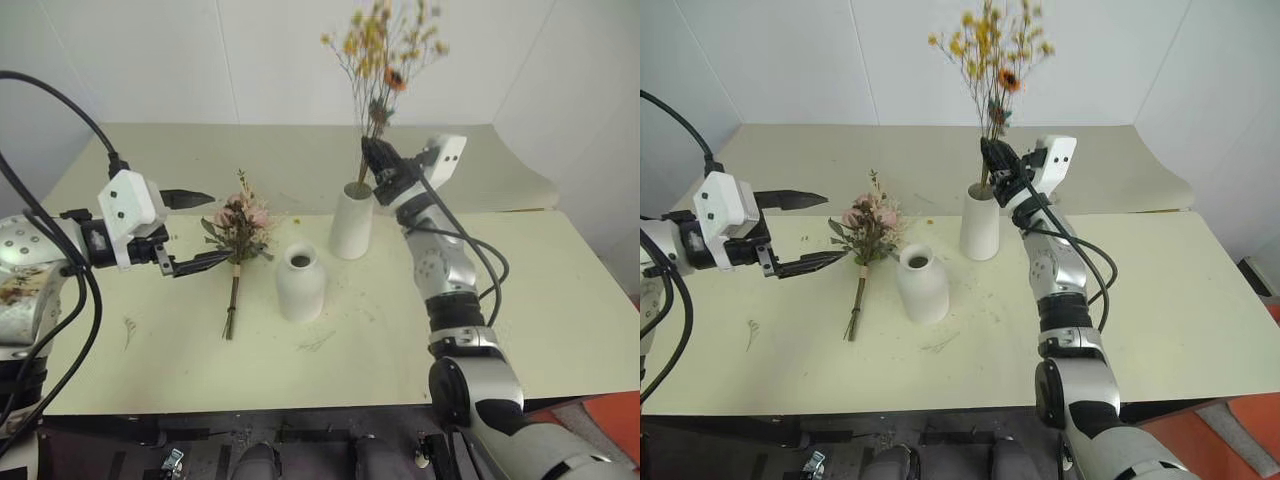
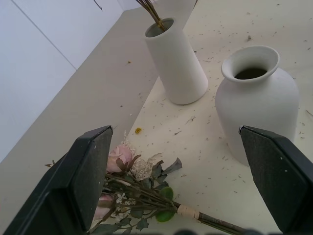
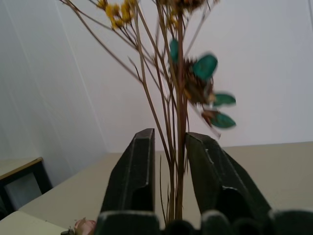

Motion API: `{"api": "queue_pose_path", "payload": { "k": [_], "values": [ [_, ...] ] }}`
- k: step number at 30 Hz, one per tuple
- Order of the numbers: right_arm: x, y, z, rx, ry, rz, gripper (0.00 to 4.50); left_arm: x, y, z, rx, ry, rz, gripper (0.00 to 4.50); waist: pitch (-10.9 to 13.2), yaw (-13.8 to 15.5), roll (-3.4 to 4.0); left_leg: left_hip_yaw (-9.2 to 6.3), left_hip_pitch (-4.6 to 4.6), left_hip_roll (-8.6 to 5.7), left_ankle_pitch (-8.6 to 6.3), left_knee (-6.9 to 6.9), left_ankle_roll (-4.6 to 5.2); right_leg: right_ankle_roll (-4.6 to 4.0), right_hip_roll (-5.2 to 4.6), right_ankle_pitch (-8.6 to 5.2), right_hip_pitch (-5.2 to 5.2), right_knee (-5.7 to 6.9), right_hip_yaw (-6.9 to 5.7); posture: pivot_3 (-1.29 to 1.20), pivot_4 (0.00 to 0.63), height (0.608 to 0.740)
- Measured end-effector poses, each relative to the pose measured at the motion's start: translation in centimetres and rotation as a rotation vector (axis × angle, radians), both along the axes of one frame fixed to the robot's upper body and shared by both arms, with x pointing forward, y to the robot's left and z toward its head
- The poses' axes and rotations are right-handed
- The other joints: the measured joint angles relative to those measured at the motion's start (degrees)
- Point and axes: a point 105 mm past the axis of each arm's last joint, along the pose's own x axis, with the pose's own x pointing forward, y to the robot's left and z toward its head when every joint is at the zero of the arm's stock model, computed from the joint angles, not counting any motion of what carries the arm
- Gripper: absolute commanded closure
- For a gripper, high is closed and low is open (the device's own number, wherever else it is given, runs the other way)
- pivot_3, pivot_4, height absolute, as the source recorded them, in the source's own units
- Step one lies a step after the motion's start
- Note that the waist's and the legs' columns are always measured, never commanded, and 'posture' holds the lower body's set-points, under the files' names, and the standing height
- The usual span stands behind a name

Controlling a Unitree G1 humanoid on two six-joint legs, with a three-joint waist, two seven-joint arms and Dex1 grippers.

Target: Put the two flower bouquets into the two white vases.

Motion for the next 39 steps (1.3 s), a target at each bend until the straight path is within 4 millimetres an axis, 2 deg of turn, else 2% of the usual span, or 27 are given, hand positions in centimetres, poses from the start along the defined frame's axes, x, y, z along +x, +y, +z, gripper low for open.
{"api": "queue_pose_path", "payload": {
  "k": [7, 12, 15, 17, 20, 22, 24, 27, 30, 33, 39],
  "values": [
    [-1.6, 0.0, -0.5, -0.052, -0.036, 0.028, 0.04, 0.0, -0.1, 0.3, 0.001, -0.009, -0.005, 0.0, 0.0, 0.0, 0.0, 0.0, 0.01, 0.0, 0.0, 0.0, 0.0, 0.0, 0.0, 0.0, 0.01, 0.0, 0.0, 0.0, 0.15, 0.74],
    [-2.3, -0.9, -2.8, -0.168, 0.009, -0.042, 0.04, 0.3, -0.3, 0.6, 0.0, -0.017, -0.009, 0.0, 0.0, 0.2, 0.0, 0.0, 0.0, -0.01, 0.0, 0.0, 0.0, 0.0, 0.0, 0.0, 0.02, -0.01, -0.01, 0.0, 0.15, 0.74],
    [-2.4, -2.6, -4.6, -0.222, 0.073, -0.119, 0.04, 0.8, -0.1, 0.6, -0.031, -0.016, 0.029, 0.0, 0.0, 0.2, 0.0, 0.0, 0.01, -0.01, 0.0, 0.02, 0.0, 0.0, 0.0, 0.0, 0.02, -0.01, 0.0, 0.0, 0.15, 0.74],
    [-2.8, -3.6, -4.9, -0.25, 0.085, -0.151, 0.04, 1.4, 0.3, 0.8, -0.068, -0.017, 0.078, 0.0, 0.0, 0.2, 0.0, -0.01, 0.01, -0.01, 0.0, 0.02, 0.0, 0.0, 0.0, 0.0, 0.02, -0.02, 0.0, 0.0, 0.15, 0.74],
    [-4.1, -5.7, -4.3, -0.306, 0.09, -0.165, 0.04, 2.7, 1.5, 0.7, -0.155, -0.011, 0.221, 0.0, 0.0, 0.3, 0.0, -0.03, -0.01, -0.01, 0.0, 0.02, 0.0, 0.01, -0.01, 0.0, 0.02, -0.01, 0.0, 0.0, 0.15, 0.74],
    [-5.4, -6.9, -4.0, -0.353, 0.1, -0.145, 0.04, 2.9, 2.1, -0.2, -0.166, 0.02, 0.298, 0.0, 0.0, 0.3, 0.0, -0.03, -0.01, -0.02, 0.0, 0.01, 0.01, 0.01, -0.02, -0.01, 0.04, -0.04, 0.01, 0.0, 0.15, 0.74],
    [-6.8, -8.1, -3.9, -0.433, 0.118, -0.123, 0.04, 2.9, 2.7, -2.0, -0.149, 0.073, 0.381, 0.0, 0.0, 0.3, -0.01, -0.02, -0.02, -0.02, 0.0, 0.01, 0.0, 0.01, -0.02, -0.01, 0.04, -0.06, 0.02, 0.0, 0.15, 0.74],
    [-9.1, -9.1, -4.2, -0.638, 0.144, -0.064, 0.04, 3.2, 2.7, -3.3, -0.138, 0.126, 0.47, 0.0, 0.0, 0.5, -0.02, -0.02, 0.06, -0.03, 0.0, 0.06, 0.0, 0.02, -0.01, -0.02, 0.07, -0.25, 0.02, 0.0, 0.15, 0.74],
    [-11.5, -8.8, -4.4, -0.81, 0.161, 0.05, 0.04, 4.3, 2.5, -3.8, -0.2, 0.217, 0.591, 0.0, 0.0, 1.2, -0.05, -0.07, 0.23, -0.03, 0.0, 0.14, 0.01, 0.03, 0.03, -0.03, 0.25, -0.18, 0.0, 0.0, 0.15, 0.74],
    [-12.9, -7.7, -3.9, -0.849, 0.127, 0.139, 0.04, 4.8, 1.7, -4.1, -0.238, 0.303, 0.646, 0.0, 0.0, 1.2, -0.06, -0.07, 0.23, -0.04, -0.01, 0.3, 0.0, 0.03, 0.04, -0.03, 0.27, -0.1, 0.04, 0.0, 0.15, 0.74],
    [-13.8, -7.4, -2.3, -0.876, 0.101, 0.156, 0.04, 4.9, 1.3, -7.2, -0.17, 0.468, 0.699, 0.0, 0.0, 1.1, -0.07, -0.09, 0.15, -0.05, -0.01, 0.31, 0.0, 0.02, 0.04, -0.03, 0.18, -0.09, 0.05, 0.0, 0.15, 0.74]
  ]
}}
